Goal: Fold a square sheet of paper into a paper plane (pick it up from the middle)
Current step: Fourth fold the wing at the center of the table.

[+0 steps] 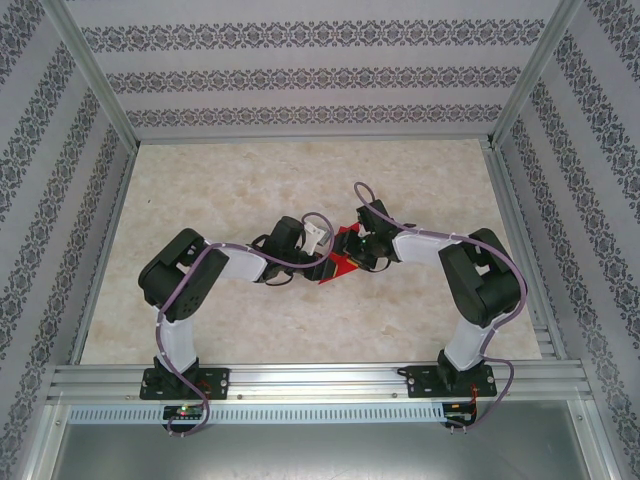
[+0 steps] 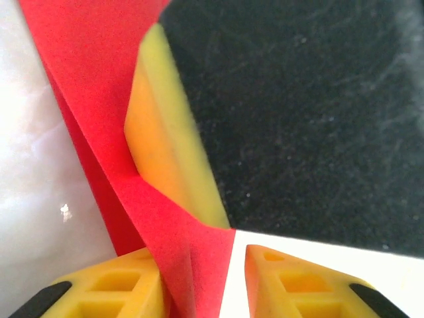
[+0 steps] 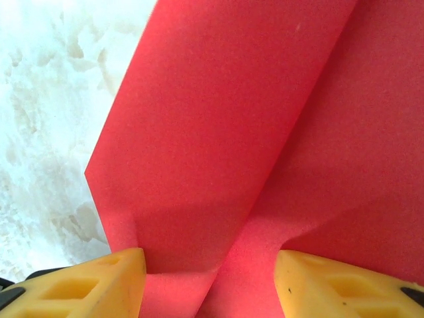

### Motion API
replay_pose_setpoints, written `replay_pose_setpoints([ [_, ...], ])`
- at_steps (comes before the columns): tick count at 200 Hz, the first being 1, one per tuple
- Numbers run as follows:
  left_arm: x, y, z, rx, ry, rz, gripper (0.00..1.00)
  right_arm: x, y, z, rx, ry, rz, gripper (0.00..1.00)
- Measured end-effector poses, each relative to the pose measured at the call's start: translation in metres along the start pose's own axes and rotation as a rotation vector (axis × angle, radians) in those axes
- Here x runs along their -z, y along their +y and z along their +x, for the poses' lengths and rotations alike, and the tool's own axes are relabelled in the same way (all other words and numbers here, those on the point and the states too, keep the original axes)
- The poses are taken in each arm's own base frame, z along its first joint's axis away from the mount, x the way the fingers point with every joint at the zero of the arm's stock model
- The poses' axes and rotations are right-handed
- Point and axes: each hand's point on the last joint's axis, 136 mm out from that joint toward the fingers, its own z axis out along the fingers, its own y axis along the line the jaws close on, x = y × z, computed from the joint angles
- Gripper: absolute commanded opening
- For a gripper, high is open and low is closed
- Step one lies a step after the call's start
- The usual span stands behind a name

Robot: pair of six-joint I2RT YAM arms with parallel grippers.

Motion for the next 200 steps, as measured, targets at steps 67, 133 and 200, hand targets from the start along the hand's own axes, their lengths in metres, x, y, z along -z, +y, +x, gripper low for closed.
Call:
replay_pose_setpoints([
  [67, 0.036, 0.002, 0.001, 0.097, -0.036, -0.06, 0.26, -0.001, -0.003, -0.003, -0.017, -0.003, 0.061, 0.56],
  [133, 0.04, 0.012, -0.01, 0.221, -0.109, -0.116, 0.23, -0.004, -0.009, -0.003, -0.029, 0.014, 0.12, 0.48],
  [200, 0.029, 0.024, 0.001, 0.323, -0.085, -0.13, 0.23, -0.005, -0.014, -0.002, -0.001, 0.05, 0.186, 0.42],
])
